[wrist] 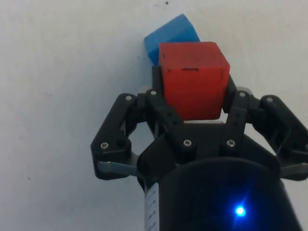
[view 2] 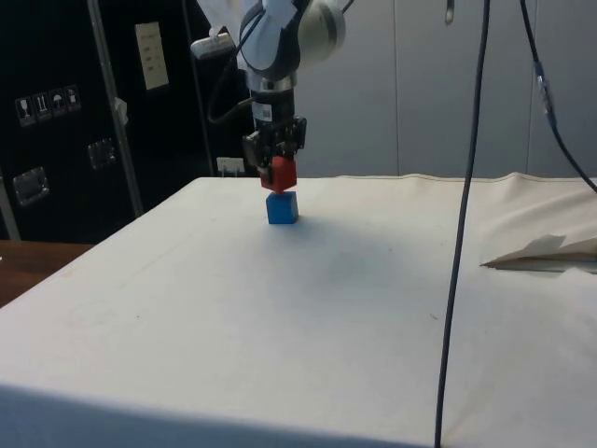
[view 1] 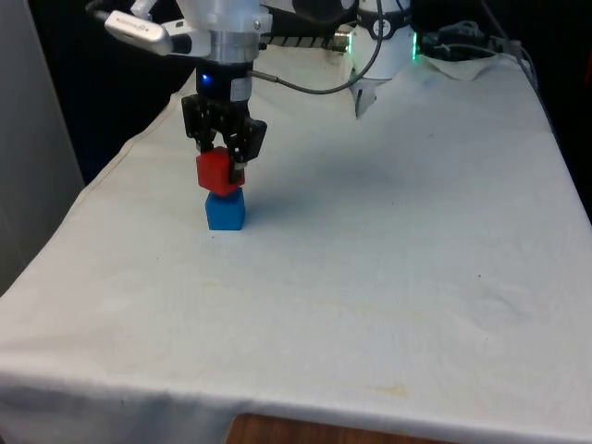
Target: Stack the two cubes.
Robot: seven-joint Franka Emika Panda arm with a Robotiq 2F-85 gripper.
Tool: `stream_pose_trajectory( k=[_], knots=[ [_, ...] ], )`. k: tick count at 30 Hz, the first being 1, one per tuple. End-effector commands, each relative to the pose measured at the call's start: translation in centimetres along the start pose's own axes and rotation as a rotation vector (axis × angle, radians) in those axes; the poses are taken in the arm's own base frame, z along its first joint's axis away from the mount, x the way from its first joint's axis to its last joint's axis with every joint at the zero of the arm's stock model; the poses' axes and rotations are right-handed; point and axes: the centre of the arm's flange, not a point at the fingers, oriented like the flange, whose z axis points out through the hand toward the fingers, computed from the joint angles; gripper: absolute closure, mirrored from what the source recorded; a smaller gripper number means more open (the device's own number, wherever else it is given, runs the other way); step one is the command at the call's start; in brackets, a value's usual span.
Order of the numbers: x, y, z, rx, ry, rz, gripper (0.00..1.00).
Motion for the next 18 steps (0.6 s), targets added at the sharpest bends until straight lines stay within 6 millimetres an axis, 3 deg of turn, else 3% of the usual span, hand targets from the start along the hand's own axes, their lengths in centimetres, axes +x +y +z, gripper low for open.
stream_pose_trajectory(
  k=[1,18],
  knots=[
    [0.0,0.1,0.3,0.001,0.005,0.006,0.99],
    [-0.3,-0.3,1.8,-0.010,0.007,0.037,0.99]
  ],
)
